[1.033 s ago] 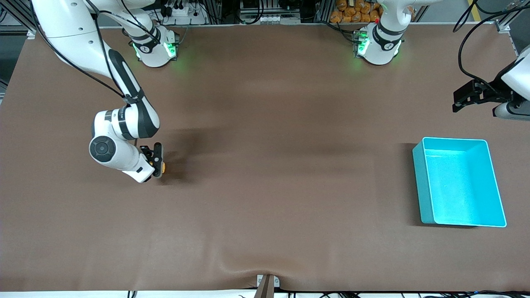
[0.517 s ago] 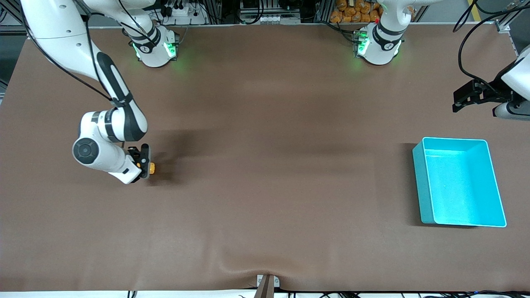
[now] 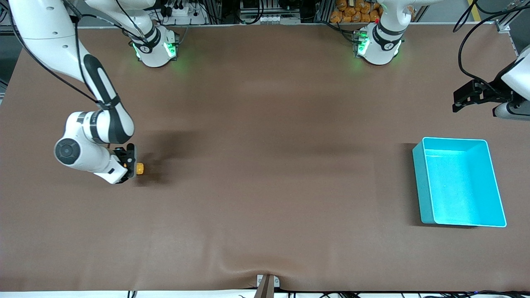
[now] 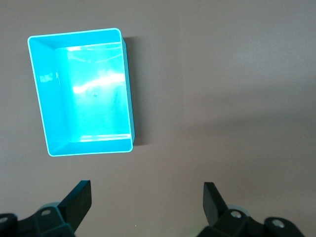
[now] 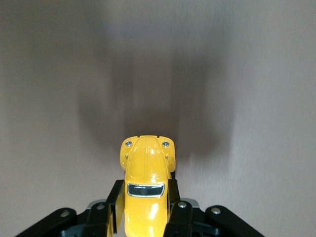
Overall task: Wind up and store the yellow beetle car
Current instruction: 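Drag the held car backward along the table with the right gripper, then open the right gripper, letting the car roll toward the blue bin, then move the left gripper to the car while the right gripper withdraws, then grasp the yellow car with the left gripper and lift it over the bin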
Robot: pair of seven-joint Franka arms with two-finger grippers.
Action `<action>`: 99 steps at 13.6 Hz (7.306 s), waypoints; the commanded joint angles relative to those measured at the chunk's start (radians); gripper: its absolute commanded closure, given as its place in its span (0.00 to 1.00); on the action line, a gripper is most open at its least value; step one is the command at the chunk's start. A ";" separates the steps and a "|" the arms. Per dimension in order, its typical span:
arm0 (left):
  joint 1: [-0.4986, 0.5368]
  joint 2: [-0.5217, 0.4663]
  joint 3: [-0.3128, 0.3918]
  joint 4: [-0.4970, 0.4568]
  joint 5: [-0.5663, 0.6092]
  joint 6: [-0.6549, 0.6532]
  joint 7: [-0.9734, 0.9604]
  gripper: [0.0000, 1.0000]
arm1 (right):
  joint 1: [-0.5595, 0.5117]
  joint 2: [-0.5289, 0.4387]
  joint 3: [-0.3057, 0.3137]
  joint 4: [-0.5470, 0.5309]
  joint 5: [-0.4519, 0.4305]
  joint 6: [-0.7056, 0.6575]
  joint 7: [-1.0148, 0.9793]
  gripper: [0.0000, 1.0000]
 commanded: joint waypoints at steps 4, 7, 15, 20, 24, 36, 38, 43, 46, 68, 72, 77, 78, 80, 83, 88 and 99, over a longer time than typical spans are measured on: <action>0.005 -0.010 -0.003 -0.001 0.000 0.002 0.005 0.00 | -0.109 0.030 0.008 0.000 -0.019 0.032 -0.109 0.79; 0.005 -0.010 -0.003 -0.001 0.000 0.002 0.005 0.00 | -0.152 0.046 0.008 0.006 -0.020 0.058 -0.158 0.79; 0.005 -0.010 -0.003 -0.001 0.000 0.002 0.005 0.00 | -0.292 0.088 0.006 0.026 -0.068 0.123 -0.199 0.79; 0.005 -0.010 -0.003 -0.001 0.000 0.002 0.005 0.00 | -0.356 0.138 0.006 0.066 -0.068 0.146 -0.201 0.77; 0.005 -0.010 -0.003 -0.001 0.000 0.002 0.005 0.00 | -0.404 0.138 0.006 0.081 -0.069 0.143 -0.204 0.74; 0.005 -0.010 -0.001 -0.001 0.000 0.002 0.005 0.00 | -0.367 0.141 0.008 0.330 -0.068 -0.114 -0.201 0.00; 0.005 -0.010 -0.001 -0.001 0.000 0.002 0.005 0.00 | -0.367 0.142 0.008 0.328 -0.068 -0.114 -0.204 0.00; 0.005 -0.009 0.000 -0.001 0.000 0.002 0.005 0.00 | -0.366 0.142 0.008 0.330 -0.065 -0.114 -0.201 0.00; 0.006 -0.009 0.000 -0.001 0.000 0.002 0.005 0.00 | -0.350 0.141 0.009 0.342 -0.066 -0.114 -0.201 0.00; 0.062 0.152 0.005 -0.071 -0.063 0.048 -0.369 0.00 | -0.192 0.063 0.005 0.863 0.152 -0.578 0.299 0.00; 0.065 0.050 0.001 -0.405 -0.069 0.353 -0.411 0.00 | -0.192 0.027 0.015 0.862 0.159 -0.580 0.619 0.00; 0.063 0.092 -0.027 -0.580 -0.069 0.606 -0.682 0.00 | -0.109 0.015 0.003 0.862 0.114 -0.580 1.078 0.00; 0.063 0.125 -0.027 -0.580 -0.069 0.632 -0.734 0.00 | -0.102 0.012 0.005 0.862 0.100 -0.581 1.170 0.00; 0.065 0.181 -0.027 -0.585 -0.069 0.704 -0.863 0.00 | -0.083 -0.002 0.006 0.860 0.098 -0.581 1.326 0.00; 0.062 0.260 -0.027 -0.588 -0.069 0.827 -1.072 0.00 | -0.059 -0.020 0.009 0.859 0.084 -0.589 1.450 0.00; 0.054 0.361 -0.027 -0.576 -0.060 0.938 -1.219 0.00 | -0.053 -0.072 0.008 0.848 0.078 -0.719 1.493 0.00; 0.022 0.496 -0.023 -0.570 -0.056 1.044 -1.236 0.65 | -0.013 -0.345 0.009 0.530 0.003 -0.593 1.628 0.00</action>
